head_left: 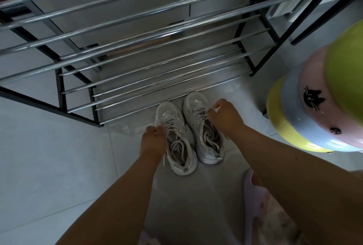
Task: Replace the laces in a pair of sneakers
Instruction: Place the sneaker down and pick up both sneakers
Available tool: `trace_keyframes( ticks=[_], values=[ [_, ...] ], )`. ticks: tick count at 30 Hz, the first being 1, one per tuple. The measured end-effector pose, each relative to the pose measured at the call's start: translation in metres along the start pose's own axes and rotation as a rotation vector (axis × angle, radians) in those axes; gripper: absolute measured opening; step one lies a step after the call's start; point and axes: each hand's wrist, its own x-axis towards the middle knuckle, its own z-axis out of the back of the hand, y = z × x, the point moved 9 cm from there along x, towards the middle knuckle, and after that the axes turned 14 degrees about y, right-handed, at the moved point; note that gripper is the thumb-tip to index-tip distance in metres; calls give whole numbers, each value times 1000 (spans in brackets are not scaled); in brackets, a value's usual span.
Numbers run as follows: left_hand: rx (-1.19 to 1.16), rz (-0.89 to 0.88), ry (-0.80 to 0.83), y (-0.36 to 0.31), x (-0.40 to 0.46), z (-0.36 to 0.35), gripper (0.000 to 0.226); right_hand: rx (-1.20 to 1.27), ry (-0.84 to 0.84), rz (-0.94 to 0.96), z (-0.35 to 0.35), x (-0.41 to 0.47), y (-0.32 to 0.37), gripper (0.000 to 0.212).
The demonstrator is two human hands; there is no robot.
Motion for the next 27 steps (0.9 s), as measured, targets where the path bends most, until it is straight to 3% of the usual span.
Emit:
trace_keyframes(
  ticks=[2,5,6,8,11,13,16,22,25,27],
  values=[
    [-90,90,-4,10,9,-2,54,77,50,-112,-6,9,-13,44],
    [-344,238,84,60,48,-25,110,175,147,-306,-19,21,-31,65],
    [-412,264,120,70,52,-33,119,220,177,-366,-25,21,-34,75],
    [-545,287,217,55,33,-42,96,353,235,-456,-36,20,-41,90],
    [-658,249,356,33,21,-59,59,601,356,-427,-59,23,-55,112],
    [-716,226,386,30,26,-66,54,699,390,-422,-66,17,-57,100],
    [-783,224,419,31,32,-73,54,789,427,-384,-68,14,-54,65],
    [-818,222,446,33,34,-80,54,736,384,-439,-74,15,-66,62],
    [-840,246,440,43,39,-83,63,793,404,-452,-84,13,-64,71],
    [-827,256,439,48,42,-85,89,759,391,-449,-88,16,-74,98]
  ],
)
